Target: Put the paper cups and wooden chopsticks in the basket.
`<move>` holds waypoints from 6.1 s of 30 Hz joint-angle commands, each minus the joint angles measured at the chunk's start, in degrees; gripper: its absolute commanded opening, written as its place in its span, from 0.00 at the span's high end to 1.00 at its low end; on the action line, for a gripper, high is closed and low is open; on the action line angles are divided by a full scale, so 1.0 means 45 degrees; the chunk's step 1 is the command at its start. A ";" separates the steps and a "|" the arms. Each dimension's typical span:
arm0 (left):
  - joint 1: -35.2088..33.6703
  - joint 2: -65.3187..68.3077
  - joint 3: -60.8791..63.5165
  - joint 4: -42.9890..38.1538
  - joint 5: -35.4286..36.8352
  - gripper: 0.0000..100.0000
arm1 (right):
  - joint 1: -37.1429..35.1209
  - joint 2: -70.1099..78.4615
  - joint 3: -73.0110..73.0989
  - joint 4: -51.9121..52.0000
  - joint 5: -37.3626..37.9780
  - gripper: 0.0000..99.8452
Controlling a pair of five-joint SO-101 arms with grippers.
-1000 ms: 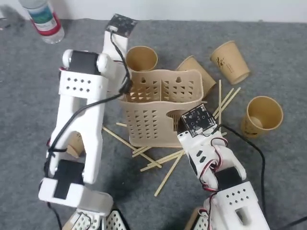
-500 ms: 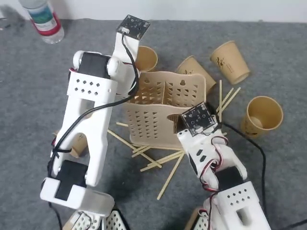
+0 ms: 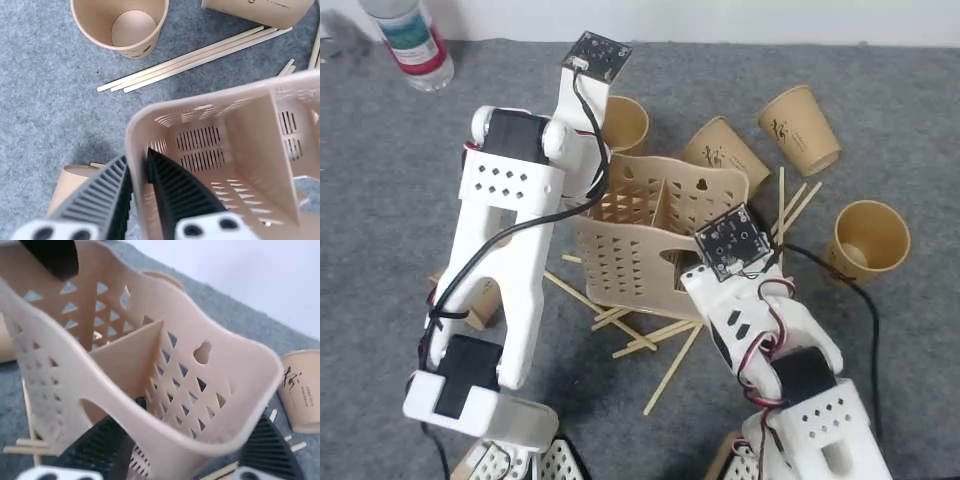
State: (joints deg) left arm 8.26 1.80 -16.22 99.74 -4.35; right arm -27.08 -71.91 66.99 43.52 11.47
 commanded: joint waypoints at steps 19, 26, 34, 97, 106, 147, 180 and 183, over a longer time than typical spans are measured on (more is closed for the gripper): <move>0.0039 -0.0586 -0.0029 -0.0156 0.0156 0.99 | -0.0107 -0.5245 -0.1934 0.6730 0.0645 0.63; 0.0078 -0.0586 -0.0029 -0.0156 0.0410 0.99 | -0.1084 -0.4288 -0.1778 0.6789 0.1074 0.66; 0.0039 -0.0586 -0.0029 -0.0274 0.0371 0.99 | -0.1690 -0.2159 -0.1133 0.4230 0.1035 0.65; 0.0020 -0.0625 -0.0049 -0.0039 -0.0547 0.99 | 0.0010 -0.5402 -0.4571 1.1282 0.8186 0.70; 0.0020 -0.0625 -0.0049 -0.0039 -0.0586 0.99 | 0.0147 -0.5460 -0.4825 0.9817 0.6212 0.71; -0.0996 -0.0742 0.0713 0.0078 -0.1035 0.99 | 0.0615 1.1634 -1.8755 1.3177 -0.2129 0.71; -0.1016 -0.0742 0.0713 0.0137 -0.1465 0.99 | 0.1807 1.2493 -1.4828 1.2083 -0.0879 0.99; -0.1016 -0.0742 0.0713 0.0156 -0.1641 0.99 | 0.2178 1.2474 -1.4828 1.2161 0.1192 0.99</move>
State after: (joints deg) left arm 4.57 -0.75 -13.14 99.56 -10.24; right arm -20.13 -14.68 0.35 98.02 8.31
